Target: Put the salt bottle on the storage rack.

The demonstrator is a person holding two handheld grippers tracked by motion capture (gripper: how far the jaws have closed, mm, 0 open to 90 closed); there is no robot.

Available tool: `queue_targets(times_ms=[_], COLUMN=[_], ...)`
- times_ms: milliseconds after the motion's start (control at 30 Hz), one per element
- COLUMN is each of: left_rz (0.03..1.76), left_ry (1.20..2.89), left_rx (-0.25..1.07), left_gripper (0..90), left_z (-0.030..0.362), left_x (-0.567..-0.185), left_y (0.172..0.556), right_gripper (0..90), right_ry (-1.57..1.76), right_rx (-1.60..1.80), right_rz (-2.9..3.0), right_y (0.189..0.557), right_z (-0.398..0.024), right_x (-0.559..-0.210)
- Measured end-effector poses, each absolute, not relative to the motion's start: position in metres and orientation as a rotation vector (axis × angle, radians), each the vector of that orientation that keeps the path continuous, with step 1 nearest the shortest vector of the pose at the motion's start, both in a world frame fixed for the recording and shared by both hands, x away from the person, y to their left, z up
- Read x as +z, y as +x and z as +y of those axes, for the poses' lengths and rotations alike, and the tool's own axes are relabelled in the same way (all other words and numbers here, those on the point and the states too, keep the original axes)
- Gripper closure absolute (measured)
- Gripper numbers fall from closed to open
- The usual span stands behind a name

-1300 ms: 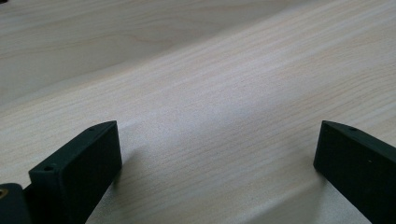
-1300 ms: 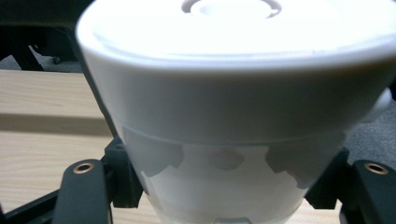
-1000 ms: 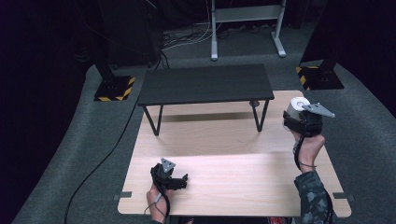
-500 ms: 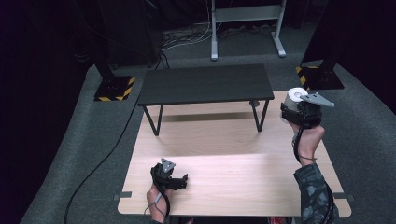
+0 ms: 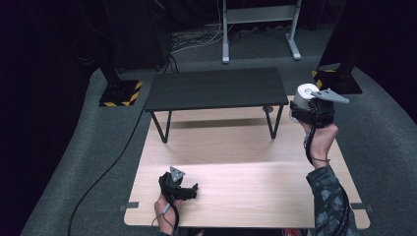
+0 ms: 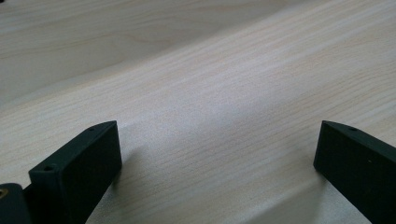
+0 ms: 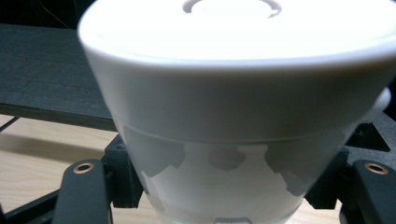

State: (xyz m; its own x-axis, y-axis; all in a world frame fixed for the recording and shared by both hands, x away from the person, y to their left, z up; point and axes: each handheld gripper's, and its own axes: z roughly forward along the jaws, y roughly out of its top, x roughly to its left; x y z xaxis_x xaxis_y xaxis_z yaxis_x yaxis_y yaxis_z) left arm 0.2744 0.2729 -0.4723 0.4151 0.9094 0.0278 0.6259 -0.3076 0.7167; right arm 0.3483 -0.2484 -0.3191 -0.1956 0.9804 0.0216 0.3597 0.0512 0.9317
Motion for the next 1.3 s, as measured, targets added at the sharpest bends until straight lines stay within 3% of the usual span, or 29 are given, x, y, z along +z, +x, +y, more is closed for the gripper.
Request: queue_targets(times_ms=[1300], left_rz=[1.286], left_ry=[2.05], left_rx=[0.574], left_gripper=[0.2], left_z=[0.274], left_x=[-0.472], left_y=[0.275], right_gripper=[29.5], right_ry=[1.282], right_rx=[1.22], right_rz=[1.74], right_y=[0.387], right_z=[-0.189], right_x=[-0.29])
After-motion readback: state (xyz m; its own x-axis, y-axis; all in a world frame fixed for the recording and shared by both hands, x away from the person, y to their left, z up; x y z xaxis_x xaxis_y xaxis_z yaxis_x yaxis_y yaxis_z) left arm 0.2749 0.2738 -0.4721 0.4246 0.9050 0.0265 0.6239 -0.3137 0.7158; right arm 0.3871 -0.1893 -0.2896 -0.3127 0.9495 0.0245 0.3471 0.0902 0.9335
